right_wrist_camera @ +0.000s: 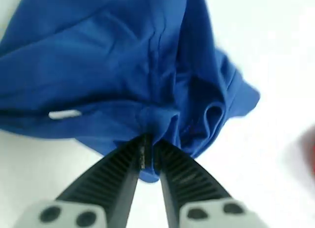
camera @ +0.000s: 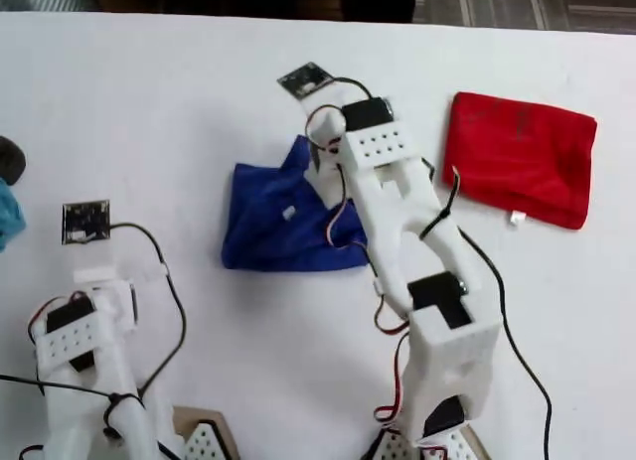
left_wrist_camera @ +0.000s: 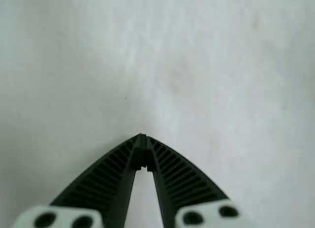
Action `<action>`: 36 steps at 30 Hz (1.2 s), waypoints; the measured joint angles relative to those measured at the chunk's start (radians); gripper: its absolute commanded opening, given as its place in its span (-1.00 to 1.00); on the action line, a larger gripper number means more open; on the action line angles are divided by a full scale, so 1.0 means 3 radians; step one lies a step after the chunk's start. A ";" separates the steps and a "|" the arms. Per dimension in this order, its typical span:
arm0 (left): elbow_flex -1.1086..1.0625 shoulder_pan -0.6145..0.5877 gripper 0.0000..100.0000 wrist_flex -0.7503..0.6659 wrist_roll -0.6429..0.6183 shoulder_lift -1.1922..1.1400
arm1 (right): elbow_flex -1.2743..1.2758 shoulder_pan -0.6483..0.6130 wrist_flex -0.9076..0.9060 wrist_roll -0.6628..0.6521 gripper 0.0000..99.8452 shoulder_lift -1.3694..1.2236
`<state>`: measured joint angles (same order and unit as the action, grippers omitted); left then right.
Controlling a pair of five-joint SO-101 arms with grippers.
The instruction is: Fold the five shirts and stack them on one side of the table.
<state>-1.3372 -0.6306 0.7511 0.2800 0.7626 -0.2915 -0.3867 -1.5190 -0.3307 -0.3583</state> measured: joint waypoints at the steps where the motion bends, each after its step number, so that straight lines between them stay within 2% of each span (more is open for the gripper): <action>1: 0.0000 0.0000 -0.95 0.0000 0.0000 0.0000 | 0.0092 0.0005 -0.0026 0.0000 -0.96 0.0036; 5: 0.0000 0.0000 -0.95 0.0000 0.0000 0.0000 | 0.0552 0.0164 0.0010 -0.0005 -0.96 0.0220; 10: 0.0000 0.0000 -0.95 0.0000 0.0000 0.0000 | 0.1207 0.0394 0.0302 -0.0220 -0.96 0.0481; 15: 0.0000 0.0000 -0.95 0.0000 0.0000 0.0000 | 0.1647 0.0384 0.0588 -0.0261 -0.92 0.0593; 19: 0.0000 0.0000 -0.95 0.0000 0.0000 0.0000 | 0.1667 0.0389 0.0557 -0.0261 -0.78 0.0593; 26: 0.0000 0.0000 -0.95 0.0000 0.0000 0.0000 | 0.1672 0.0389 0.0414 -0.0261 -0.81 0.1238; 31: 0.0000 0.0000 -0.95 0.0000 0.0000 0.0000 | 0.1754 0.0194 0.0736 -0.0261 -0.80 0.1678; 36: 0.0000 0.0005 -0.95 0.0000 0.0000 0.0000 | 0.1841 -0.0020 0.0987 -0.0261 -0.61 0.1550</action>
<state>-1.3372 -0.6291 0.7511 0.2800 0.7626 0.2608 -0.3928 -1.2229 -0.4089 0.1066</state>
